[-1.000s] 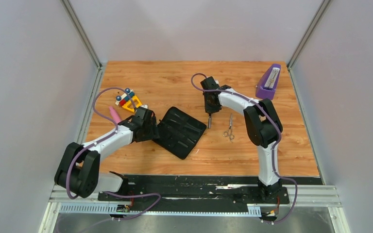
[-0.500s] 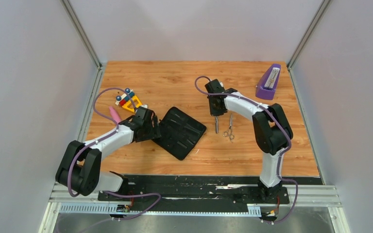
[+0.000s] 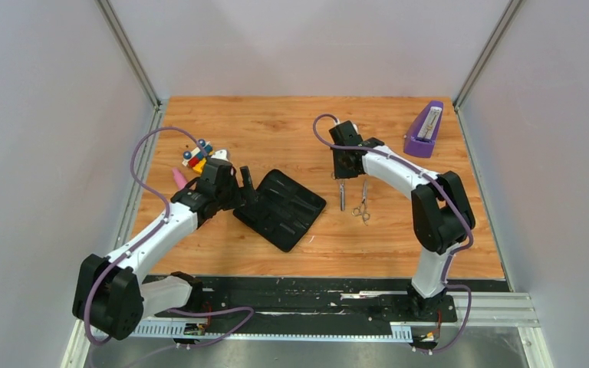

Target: Sort the hair-cutting tools

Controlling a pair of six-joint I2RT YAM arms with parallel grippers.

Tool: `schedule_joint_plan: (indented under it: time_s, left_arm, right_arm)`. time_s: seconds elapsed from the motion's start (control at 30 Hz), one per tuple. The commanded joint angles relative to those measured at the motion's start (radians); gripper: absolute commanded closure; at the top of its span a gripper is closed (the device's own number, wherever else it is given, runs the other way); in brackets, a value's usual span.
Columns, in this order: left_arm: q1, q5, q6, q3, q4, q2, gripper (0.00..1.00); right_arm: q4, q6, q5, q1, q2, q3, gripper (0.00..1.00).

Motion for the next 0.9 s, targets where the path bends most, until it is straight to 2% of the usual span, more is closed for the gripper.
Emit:
schedule_joint_plan:
  time_s: [0.0,0.27,0.5,0.57,0.67,0.87]
  left_arm:
    - [0.003,0.018,0.02,0.044,-0.018,-0.051,0.02]
    - [0.003,0.031,0.034,0.049,-0.007,-0.082,0.0]
    - [0.003,0.038,0.045,0.047,0.003,-0.084,0.0]
    - [0.003,0.048,0.05,0.049,0.007,-0.08,0.0]
    - [0.003,0.07,0.057,0.049,0.024,-0.076,0.0]
    - [0.0,0.164,0.061,0.038,0.112,-0.068,0.0]
  right_arm:
    - [0.001,0.013,-0.003,-0.03,0.065,0.062,0.79]
    - [-0.026,0.02,0.02,-0.046,0.216,0.159,0.78]
    - [-0.038,0.024,0.016,-0.053,0.296,0.181,0.78]
    - [-0.044,0.024,-0.002,-0.053,0.315,0.174,0.83]
    - [-0.046,0.026,-0.014,-0.051,0.31,0.152,0.98]
    - [-0.02,0.036,-0.019,-0.053,0.162,0.089,1.0]
